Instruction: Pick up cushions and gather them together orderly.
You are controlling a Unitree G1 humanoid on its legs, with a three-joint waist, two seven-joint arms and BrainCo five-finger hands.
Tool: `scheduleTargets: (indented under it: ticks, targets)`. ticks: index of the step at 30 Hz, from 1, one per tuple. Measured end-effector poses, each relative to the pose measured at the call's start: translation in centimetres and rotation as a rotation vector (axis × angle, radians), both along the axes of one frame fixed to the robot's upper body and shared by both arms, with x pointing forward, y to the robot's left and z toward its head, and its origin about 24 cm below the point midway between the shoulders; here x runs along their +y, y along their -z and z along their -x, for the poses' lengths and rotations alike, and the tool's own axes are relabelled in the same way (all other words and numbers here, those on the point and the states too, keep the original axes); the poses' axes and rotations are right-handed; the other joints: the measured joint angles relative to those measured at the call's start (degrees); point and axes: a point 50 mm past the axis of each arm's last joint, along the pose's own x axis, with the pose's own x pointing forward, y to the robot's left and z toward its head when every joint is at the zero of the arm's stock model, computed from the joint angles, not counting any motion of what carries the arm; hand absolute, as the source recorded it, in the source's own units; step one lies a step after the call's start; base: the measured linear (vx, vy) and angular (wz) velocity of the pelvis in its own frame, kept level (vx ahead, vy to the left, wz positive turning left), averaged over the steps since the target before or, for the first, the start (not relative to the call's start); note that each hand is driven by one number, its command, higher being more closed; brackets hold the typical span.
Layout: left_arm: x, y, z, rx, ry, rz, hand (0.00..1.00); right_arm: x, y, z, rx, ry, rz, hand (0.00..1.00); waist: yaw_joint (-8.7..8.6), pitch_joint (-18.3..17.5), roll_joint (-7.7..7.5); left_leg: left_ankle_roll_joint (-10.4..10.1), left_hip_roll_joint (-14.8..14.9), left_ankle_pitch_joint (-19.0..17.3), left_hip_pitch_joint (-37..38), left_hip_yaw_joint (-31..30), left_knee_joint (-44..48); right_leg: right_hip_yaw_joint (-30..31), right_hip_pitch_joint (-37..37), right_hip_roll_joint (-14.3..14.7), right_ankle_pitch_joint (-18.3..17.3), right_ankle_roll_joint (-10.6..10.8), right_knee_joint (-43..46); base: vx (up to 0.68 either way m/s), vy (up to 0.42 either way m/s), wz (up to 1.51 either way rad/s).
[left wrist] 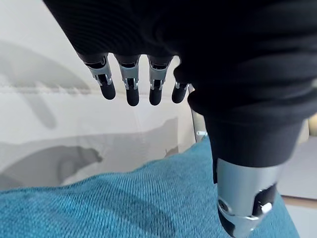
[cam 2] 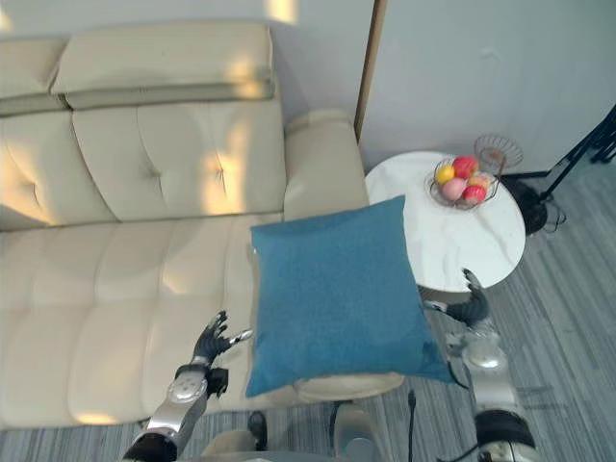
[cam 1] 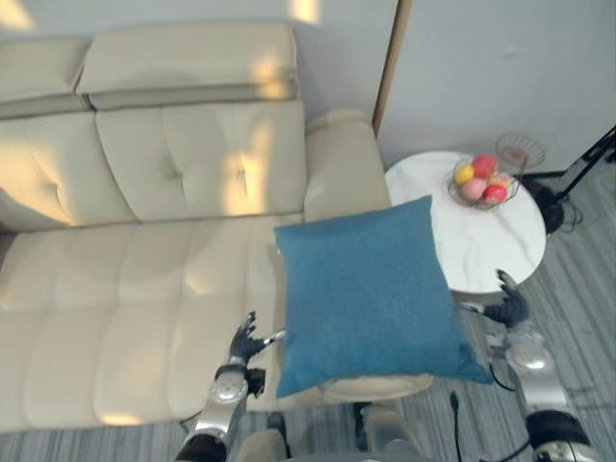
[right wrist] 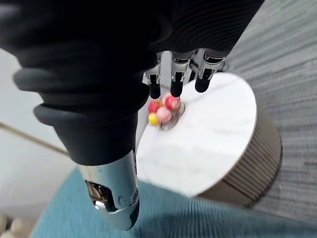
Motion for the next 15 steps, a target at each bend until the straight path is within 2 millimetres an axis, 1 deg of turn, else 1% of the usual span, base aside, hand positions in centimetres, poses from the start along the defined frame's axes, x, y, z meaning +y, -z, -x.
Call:
scheduleTargets:
  ticks: [2,4,5,6,8,9,11,13,15]
  targets:
    - [-1.1,-1.0,-1.7,-0.037,0.034,0.005,0.00,1.0,-0.5,-1.6,-0.007,-0.039,-0.008,0.00,-0.08,2.21,0.50,0.14,-0.72,1.63,-1.44,-0.57,-0.62,-0.17,-0.94,-0.73,1.13,0.23,-1.02,-0.13,0.011,0.17]
    - [-2.1,-1.8,-3.0,-0.063,0.058,0.018,0.00,2.2,-1.0,-2.9,-0.020,-0.077,-0.013,0.00,-0.06,3.91,1.01,0.15,-0.73,1.65,-2.69,-1.30,-0.25,-0.21,-1.84,-0.84,2.11,0.19,-1.19,-0.16,0.019,0.08]
    - [-2.8,-2.2,-3.7,-0.077,0.078,0.020,1.00,2.9,-1.3,-3.5,-0.028,-0.099,-0.013,0.00,-0.13,4.44,0.97,0.26,-0.73,1.72,-3.79,-1.32,0.09,-0.30,-2.75,-0.82,2.65,0.12,-1.21,-0.19,-0.010,0.06]
    - [-3.2,-2.9,-4.7,-0.095,0.095,0.017,1.00,3.6,-1.6,-4.3,-0.032,-0.124,-0.012,1.00,-0.24,5.08,0.96,0.60,-0.82,2.11,-4.96,-1.33,0.21,-0.24,-3.77,-0.81,3.27,0.17,-1.24,-0.20,-0.016,0.07]
    - [-3.8,-4.0,-6.0,-0.126,0.087,0.020,1.00,4.4,-2.0,-5.2,-0.040,-0.139,-0.019,1.00,-0.27,6.32,0.90,0.57,-1.23,2.78,-5.94,-1.34,0.17,-0.03,-4.76,-0.75,4.05,0.15,-1.31,-0.20,-0.015,0.03]
    - [-3.9,-5.1,-7.1,-0.160,0.072,0.018,1.00,5.1,-2.6,-6.2,-0.055,-0.144,-0.024,1.00,-0.28,7.75,1.00,0.22,-1.42,3.11,-6.35,-1.39,0.07,0.14,-5.08,-0.67,4.73,0.30,-1.59,-0.22,-0.014,0.00]
    - [-3.4,-6.2,-8.2,-0.193,0.045,0.016,1.00,5.3,-3.3,-7.0,-0.069,-0.142,-0.037,1.00,-0.23,8.91,1.03,0.11,-1.38,3.57,-6.80,-1.50,-0.12,0.16,-5.32,-0.66,5.39,0.30,-1.87,-0.21,-0.024,0.01]
    - [-3.1,-7.2,-9.0,-0.222,0.025,0.027,1.00,5.1,-4.0,-7.5,-0.073,-0.159,-0.004,1.00,-0.19,9.12,1.03,-0.01,-0.99,4.03,-7.31,-1.57,-0.46,0.17,-5.84,-0.68,5.93,0.48,-2.20,-0.16,-0.043,0.03]
    - [-3.0,-7.7,-9.4,-0.237,0.019,0.029,1.00,5.2,-4.1,-7.5,-0.076,-0.159,-0.014,1.00,-0.10,9.12,1.03,-0.25,-0.62,4.18,-7.43,-1.57,-0.45,0.22,-5.80,-0.55,6.30,0.48,-2.66,-0.09,-0.041,-0.03]
